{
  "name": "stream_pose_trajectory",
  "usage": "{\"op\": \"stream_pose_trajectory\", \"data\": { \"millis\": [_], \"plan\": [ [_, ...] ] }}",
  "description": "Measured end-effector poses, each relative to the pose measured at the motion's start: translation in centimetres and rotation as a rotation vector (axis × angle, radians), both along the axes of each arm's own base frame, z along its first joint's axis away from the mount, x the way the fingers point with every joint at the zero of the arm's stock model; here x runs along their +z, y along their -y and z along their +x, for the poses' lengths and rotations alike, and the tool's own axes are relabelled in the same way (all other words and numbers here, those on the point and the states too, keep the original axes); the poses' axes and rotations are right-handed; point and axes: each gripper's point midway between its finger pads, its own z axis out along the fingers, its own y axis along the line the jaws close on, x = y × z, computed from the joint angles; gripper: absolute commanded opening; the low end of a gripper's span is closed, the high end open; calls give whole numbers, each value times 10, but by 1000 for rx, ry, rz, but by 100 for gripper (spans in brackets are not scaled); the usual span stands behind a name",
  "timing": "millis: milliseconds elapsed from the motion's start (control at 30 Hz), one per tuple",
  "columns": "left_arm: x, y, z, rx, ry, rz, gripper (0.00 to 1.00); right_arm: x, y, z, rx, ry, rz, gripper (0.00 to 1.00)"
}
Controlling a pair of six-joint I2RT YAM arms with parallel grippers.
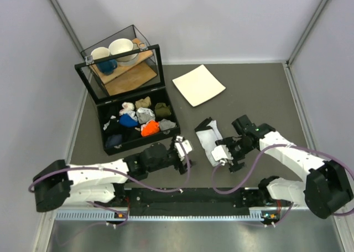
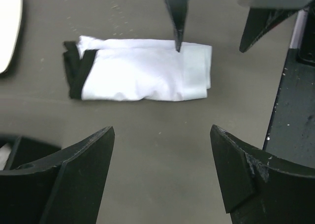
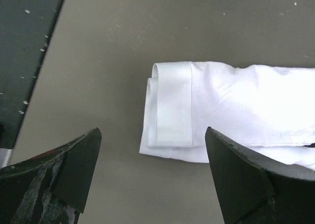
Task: Roll the underwear
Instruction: Roll the underwear to the center of the board.
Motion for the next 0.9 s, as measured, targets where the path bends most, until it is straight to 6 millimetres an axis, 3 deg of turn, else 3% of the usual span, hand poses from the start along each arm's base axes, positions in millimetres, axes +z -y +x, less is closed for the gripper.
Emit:
{"op": "stream_pose_trajectory", "data": {
  "millis": [33, 200, 367, 633, 800, 900],
  "plan": [
    [3, -8, 2, 22, -11, -13, 99, -4, 0, 4, 2, 12, -13, 86],
    [8, -40, -1, 105, -68, -96, 99, -23, -1, 13, 21, 68, -64, 82],
    [6, -58, -5, 152, -112, -151, 99, -40, 0, 16, 34, 93, -113, 72],
    [8, -55, -13, 115, -140, -174, 96, -48, 4, 15, 5, 60, -150, 45],
    [-1, -45, -29, -20, -123, -148, 92, -49, 1, 21, -18, 38, -165, 22],
    [-13, -40, -39, -101, -103, -117, 91, -49, -2, 25, -39, 8, -181, 17]
  ]
}}
